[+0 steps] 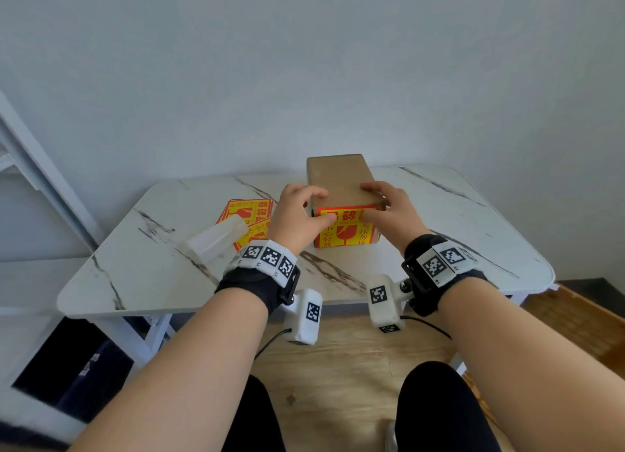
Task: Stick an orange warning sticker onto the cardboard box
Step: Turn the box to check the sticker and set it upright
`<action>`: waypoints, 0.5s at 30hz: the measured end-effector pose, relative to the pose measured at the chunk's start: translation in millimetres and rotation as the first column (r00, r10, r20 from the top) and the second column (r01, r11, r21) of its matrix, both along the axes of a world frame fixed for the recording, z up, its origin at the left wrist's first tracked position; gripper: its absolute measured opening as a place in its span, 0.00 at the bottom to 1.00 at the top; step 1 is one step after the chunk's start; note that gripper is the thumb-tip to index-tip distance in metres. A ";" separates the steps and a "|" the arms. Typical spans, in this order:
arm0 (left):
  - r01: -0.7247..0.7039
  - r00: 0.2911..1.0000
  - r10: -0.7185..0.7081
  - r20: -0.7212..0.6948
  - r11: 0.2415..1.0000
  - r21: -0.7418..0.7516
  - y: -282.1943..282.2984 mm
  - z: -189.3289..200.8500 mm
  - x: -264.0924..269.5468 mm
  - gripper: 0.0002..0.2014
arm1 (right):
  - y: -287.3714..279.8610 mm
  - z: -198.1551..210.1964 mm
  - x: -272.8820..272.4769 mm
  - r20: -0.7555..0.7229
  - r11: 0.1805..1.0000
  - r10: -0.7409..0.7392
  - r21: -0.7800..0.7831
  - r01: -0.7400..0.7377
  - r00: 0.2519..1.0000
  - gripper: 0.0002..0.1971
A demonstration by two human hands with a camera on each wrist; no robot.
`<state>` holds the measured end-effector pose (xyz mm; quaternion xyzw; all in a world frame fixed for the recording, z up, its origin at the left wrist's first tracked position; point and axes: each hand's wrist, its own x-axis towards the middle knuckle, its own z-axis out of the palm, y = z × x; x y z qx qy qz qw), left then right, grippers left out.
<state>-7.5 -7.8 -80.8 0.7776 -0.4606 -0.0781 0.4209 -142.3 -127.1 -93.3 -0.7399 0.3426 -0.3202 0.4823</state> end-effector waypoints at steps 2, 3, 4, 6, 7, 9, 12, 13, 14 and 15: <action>-0.002 1.000 0.002 -0.009 0.999 -0.036 -2.3 0.1 1.4 0.18 | -1.6 -0.9 -0.1 0.009 1.000 0.017 -0.005 -0.017 1.000 0.26; -0.004 1.000 0.003 -0.013 0.999 -0.053 -3.5 0.0 2.1 0.17 | -2.5 -1.0 0.5 0.009 1.000 0.021 -0.010 -0.021 1.000 0.27; -0.006 1.000 0.005 -0.018 0.998 -0.067 -4.6 -0.5 3.0 0.16 | -3.3 -0.9 1.4 0.004 1.000 0.019 -0.019 -0.019 1.000 0.28; -0.007 1.000 0.005 -0.023 0.996 -0.088 -5.9 -2.9 4.2 0.15 | -4.3 -0.5 3.2 -0.011 0.999 -0.002 -0.052 0.001 1.000 0.27; -0.006 0.999 0.002 -0.033 0.995 -0.097 -6.3 -4.6 5.0 0.14 | -4.8 -0.2 3.5 -0.016 0.998 -0.013 -0.065 0.012 1.000 0.26; -0.006 0.997 -0.003 -0.082 0.993 -0.118 -6.7 -7.7 6.5 0.13 | -5.2 0.4 2.9 -0.011 0.998 -0.020 -0.064 0.019 1.000 0.25; 0.006 0.985 -0.030 -0.168 0.989 -0.145 -7.1 -11.1 10.2 0.12 | -5.9 1.7 -0.6 0.007 0.999 0.001 -0.044 -0.001 1.000 0.24; 0.015 0.982 -0.043 -0.186 0.988 -0.154 -7.0 -11.9 11.8 0.12 | -6.6 2.7 -2.7 0.008 0.999 0.012 -0.044 -0.012 1.000 0.24; 0.024 0.980 -0.055 -0.191 0.987 -0.159 -6.8 -12.7 13.1 0.13 | -7.6 3.9 -5.1 0.007 0.999 0.023 -0.045 -0.023 1.000 0.24; 0.030 0.980 -0.061 -0.190 0.987 -0.159 -6.5 -13.3 14.2 0.13 | -9.2 4.9 -7.6 0.001 0.998 0.034 -0.047 -0.034 0.999 0.24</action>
